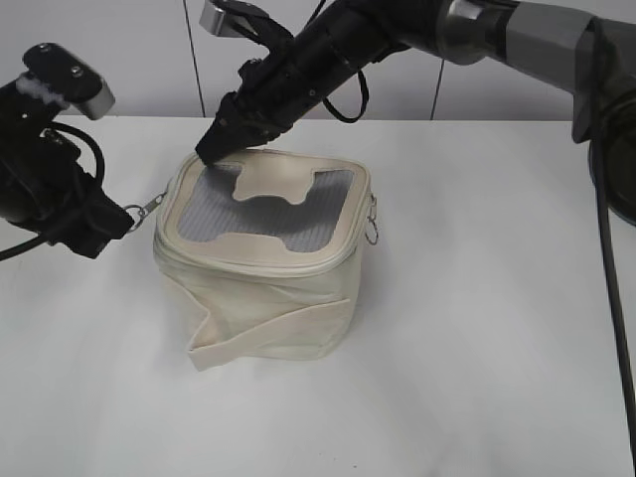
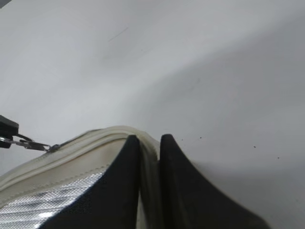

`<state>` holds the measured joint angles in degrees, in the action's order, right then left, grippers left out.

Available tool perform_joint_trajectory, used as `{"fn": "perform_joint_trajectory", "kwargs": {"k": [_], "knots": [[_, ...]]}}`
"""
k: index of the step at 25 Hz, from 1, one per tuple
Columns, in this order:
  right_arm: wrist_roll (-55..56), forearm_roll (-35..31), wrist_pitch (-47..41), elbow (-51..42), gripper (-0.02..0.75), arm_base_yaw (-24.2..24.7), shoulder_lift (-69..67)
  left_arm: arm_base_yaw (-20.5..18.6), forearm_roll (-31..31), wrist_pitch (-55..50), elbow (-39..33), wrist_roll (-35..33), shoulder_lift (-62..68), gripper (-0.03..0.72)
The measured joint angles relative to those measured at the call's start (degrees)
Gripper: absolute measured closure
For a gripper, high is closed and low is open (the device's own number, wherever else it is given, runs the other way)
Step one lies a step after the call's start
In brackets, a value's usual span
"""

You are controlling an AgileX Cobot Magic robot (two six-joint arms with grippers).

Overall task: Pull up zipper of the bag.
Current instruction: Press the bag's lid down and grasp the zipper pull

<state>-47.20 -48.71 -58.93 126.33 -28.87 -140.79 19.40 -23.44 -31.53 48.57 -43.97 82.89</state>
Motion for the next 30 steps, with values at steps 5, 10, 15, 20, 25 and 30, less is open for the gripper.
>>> {"fn": "perform_joint_trajectory", "kwargs": {"k": [5, 10, 15, 20, 25, 30], "knots": [[3.84, 0.68, 0.10, 0.06, 0.640, 0.00, 0.00, -0.06, -1.75, -2.61, 0.00, 0.00, -0.79, 0.697], [7.36, 1.58, 0.25, 0.16, 0.640, 0.00, 0.00, -0.11, -2.44, -7.38, -1.27, 0.05, -3.55, 0.697], [9.44, 1.70, 0.46, 0.16, 0.641, 0.00, 0.00, -0.11, -2.50, -10.91, -1.92, 0.29, -7.95, 0.697], [10.25, 1.64, 0.46, 0.16, 0.642, 0.06, 0.00, -0.11, -4.42, -15.98, -2.09, 0.40, -9.17, 0.697], [10.53, 1.64, 0.39, 0.16, 0.642, 0.16, 0.00, 3.55, -8.00, -14.22, -2.21, -0.01, -9.10, 0.697], [10.62, 1.75, 0.39, 0.16, 0.642, 0.23, 0.00, 14.59, -12.68, -5.51, -2.21, -0.70, -6.34, 0.697]]}}
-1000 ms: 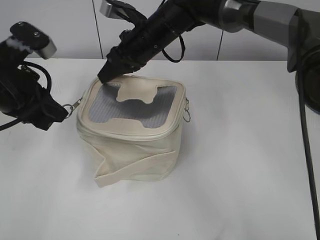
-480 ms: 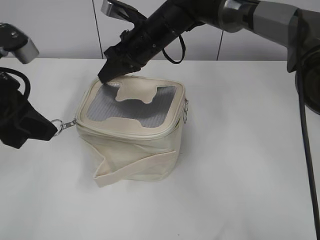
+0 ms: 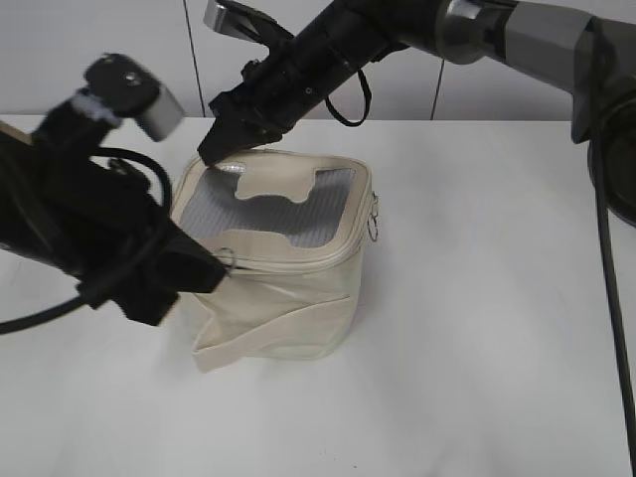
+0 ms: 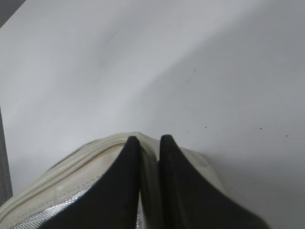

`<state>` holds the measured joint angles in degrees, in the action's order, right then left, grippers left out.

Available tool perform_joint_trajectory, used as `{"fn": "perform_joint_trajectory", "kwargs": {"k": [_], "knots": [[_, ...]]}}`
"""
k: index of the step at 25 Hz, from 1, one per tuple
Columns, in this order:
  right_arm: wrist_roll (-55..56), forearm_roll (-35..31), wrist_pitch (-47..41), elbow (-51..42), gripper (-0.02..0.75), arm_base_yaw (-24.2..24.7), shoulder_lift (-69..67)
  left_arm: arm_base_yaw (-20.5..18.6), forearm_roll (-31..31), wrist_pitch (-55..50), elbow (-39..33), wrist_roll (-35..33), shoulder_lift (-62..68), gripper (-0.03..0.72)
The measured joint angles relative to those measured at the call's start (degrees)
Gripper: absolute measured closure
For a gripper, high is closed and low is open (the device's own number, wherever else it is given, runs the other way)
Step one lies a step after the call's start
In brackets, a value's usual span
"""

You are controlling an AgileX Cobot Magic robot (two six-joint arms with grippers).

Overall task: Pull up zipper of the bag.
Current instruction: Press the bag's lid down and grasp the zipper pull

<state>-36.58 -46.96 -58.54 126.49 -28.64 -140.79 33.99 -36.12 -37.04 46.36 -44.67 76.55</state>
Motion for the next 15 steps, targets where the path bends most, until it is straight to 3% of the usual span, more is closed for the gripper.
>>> {"fn": "perform_joint_trajectory", "kwargs": {"k": [4, 7, 11, 15], "knots": [[0.04, 0.05, -0.05, 0.00, 0.642, 0.00, 0.00, 8.51, -2.56, 7.48, 0.15, -0.27, 3.84, 0.697], [0.04, 0.11, -0.15, 0.00, 0.642, 0.00, 0.00, 11.28, -2.71, 9.61, 1.28, -0.38, 5.33, 0.697], [0.89, 0.21, -0.42, 0.29, 0.635, 0.19, 0.00, 10.39, -2.52, 8.55, 1.68, 0.66, 5.39, 0.668], [1.90, 1.39, -3.35, 1.51, 0.414, 2.27, 0.06, 5.82, -2.41, 1.49, 1.68, 0.97, 3.87, 0.496]]}}
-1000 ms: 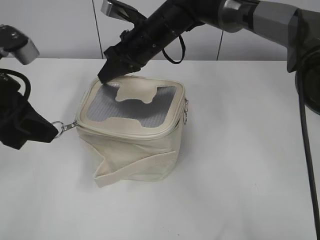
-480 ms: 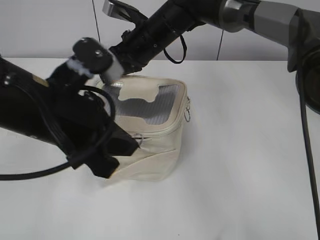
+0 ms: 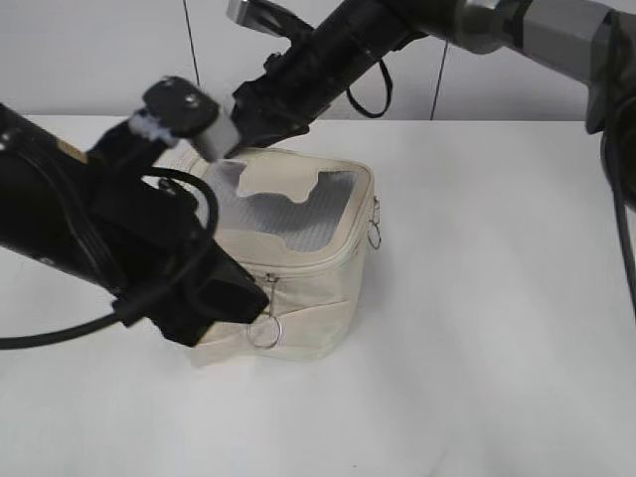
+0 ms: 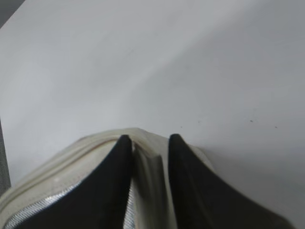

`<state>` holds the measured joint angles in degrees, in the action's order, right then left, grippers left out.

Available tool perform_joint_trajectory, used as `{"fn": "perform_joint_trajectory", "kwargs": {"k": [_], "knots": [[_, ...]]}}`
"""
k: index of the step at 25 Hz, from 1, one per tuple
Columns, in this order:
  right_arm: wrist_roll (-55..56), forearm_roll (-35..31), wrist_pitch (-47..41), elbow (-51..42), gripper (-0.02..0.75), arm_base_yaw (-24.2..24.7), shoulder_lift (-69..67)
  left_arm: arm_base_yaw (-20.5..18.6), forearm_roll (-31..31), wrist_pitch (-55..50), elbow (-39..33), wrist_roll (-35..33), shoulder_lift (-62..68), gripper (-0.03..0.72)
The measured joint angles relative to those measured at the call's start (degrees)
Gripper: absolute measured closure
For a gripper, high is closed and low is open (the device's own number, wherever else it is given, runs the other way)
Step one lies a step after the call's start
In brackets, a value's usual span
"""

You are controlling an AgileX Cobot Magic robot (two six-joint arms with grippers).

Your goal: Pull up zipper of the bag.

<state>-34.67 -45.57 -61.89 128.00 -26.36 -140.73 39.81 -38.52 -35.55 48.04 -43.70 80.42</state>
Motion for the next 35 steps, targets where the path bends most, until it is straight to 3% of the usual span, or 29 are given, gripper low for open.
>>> {"fn": "perform_joint_trajectory", "kwargs": {"k": [3, 8, 12, 15, 19, 25, 30, 35], "knots": [[2.89, 1.84, -3.10, 0.18, 0.344, 3.41, 1.61, -5.95, 0.89, -3.68, 0.00, 0.07, -3.30, 0.414], [6.44, 4.09, -6.65, 0.36, 0.367, 10.64, 4.52, -18.50, 1.61, -5.18, 0.62, 0.04, -8.18, 0.394], [6.82, 3.84, -6.78, -4.81, 0.406, 14.64, 7.60, -24.08, -0.35, -5.59, 4.95, -4.32, -5.19, 0.392], [4.37, 3.72, -3.09, -15.97, 0.421, 15.08, 13.84, -24.41, -5.20, -8.35, 11.72, -10.83, 1.37, 0.392], [-2.64, -0.73, 11.35, -38.36, 0.423, 15.08, 25.42, -24.41, -11.56, -14.43, 24.58, -16.96, 12.69, 0.392], [-24.68, -21.52, 29.12, -67.74, 0.423, 14.95, 38.43, -21.33, -10.44, -25.46, 45.96, -20.66, 29.34, 0.387], [-39.97, -36.15, 30.87, -78.48, 0.423, 14.90, 40.00, -17.26, -7.28, -30.72, 55.77, -21.49, 37.42, 0.370], [-46.06, -41.62, 31.15, -83.85, 0.423, 14.90, 40.01, -14.67, -6.97, -31.03, 57.65, -22.41, 40.75, 0.367]]}}
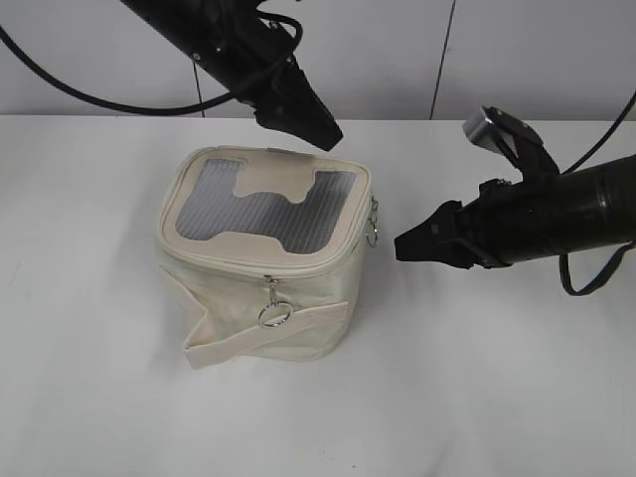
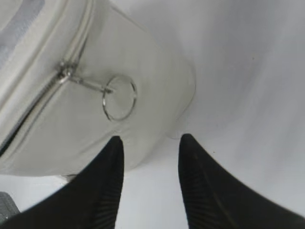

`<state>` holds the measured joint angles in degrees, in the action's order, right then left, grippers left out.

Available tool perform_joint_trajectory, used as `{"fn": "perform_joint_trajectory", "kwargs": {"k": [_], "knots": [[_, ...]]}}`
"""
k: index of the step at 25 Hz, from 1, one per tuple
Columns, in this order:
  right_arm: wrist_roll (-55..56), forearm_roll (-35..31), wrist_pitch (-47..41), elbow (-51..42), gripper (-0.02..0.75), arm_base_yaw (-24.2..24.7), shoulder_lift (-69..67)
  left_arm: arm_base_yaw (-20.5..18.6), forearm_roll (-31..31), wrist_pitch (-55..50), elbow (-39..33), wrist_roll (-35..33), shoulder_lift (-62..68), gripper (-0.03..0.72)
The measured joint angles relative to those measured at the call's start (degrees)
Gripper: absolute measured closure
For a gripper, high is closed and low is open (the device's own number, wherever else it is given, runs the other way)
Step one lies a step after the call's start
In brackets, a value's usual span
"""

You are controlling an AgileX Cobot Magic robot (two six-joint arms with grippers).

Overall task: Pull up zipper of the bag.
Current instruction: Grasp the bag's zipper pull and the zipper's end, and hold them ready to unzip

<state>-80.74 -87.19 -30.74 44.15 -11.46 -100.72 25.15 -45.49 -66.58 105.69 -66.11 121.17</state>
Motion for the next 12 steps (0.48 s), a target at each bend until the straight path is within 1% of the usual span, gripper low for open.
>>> {"fn": "perform_joint_trajectory", "kwargs": {"k": [6, 12], "knots": [[-1.00, -1.11, -0.40, -1.25, 0.423, 0.00, 0.04, 1.64, 1.78, 0.61, -0.01, -0.45, 1.24, 0.367], [-1.24, -1.53, -1.79, -1.25, 0.425, 0.00, 0.04, 1.64, 2.26, 1.85, 0.01, -0.51, 1.24, 0.367]]}}
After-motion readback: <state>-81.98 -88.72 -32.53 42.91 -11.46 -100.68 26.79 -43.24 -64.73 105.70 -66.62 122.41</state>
